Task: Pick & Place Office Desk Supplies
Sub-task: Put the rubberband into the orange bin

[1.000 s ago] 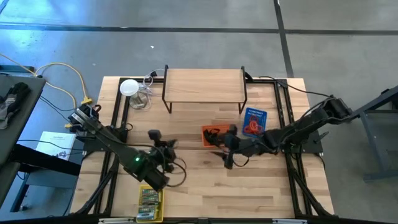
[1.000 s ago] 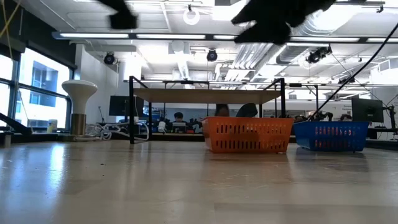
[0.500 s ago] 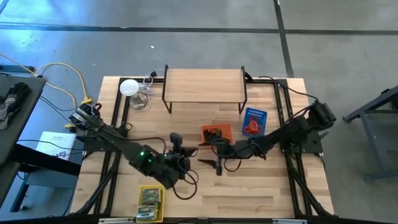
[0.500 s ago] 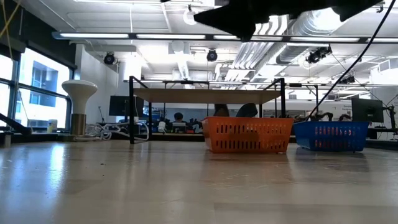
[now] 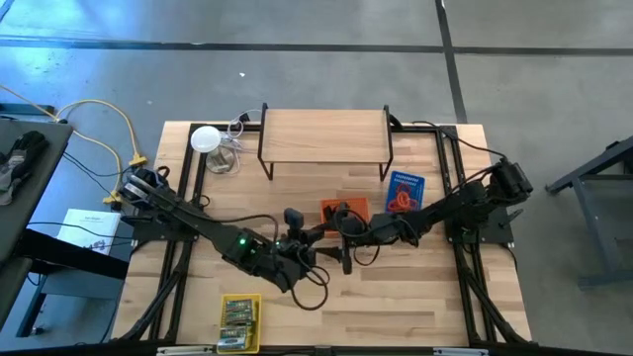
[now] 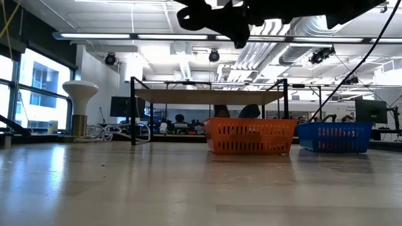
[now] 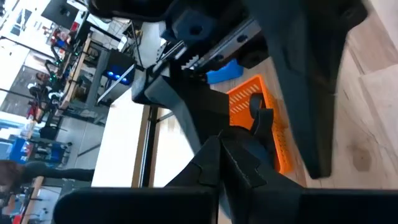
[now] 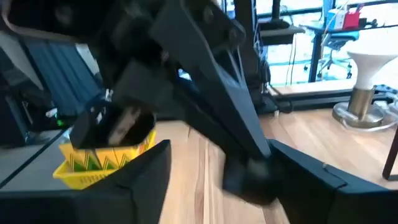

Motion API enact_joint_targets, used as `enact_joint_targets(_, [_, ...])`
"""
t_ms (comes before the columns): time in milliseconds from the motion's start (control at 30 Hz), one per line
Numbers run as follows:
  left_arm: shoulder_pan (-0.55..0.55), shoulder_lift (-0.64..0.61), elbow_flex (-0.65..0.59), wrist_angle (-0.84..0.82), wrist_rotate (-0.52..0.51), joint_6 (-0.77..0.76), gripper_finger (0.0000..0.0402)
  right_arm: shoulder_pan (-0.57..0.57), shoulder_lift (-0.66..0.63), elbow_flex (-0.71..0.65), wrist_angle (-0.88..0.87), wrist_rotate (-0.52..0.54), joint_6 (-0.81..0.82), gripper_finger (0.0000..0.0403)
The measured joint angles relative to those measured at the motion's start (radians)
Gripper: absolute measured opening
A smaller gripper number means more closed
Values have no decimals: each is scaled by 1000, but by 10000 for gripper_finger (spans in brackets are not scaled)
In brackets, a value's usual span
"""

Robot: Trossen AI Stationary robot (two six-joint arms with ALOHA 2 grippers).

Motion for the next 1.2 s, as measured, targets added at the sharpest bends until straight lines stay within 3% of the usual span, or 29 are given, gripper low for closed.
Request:
enact_joint_targets(167, [-11,-3,0,22,-10,-4,0,-1,0,0,-24,-12,-1,184])
enact_joint_targets(467, [-14,-5,0,35,31,2,0,-19,0,0,-32,-6,-21,13])
enact_joint_targets(800, [-14,-4,0,35,34,27,4,-10,0,0,-48,-6,-32,3])
enact_joint_targets(1000, [-19,-3,0,33,115,77,42,-9,0,0,-119,-5,-22,3])
enact_joint_targets(1200, [-28,-3,0,26,144,51,99,-10,-21,0,-289,160,71,3])
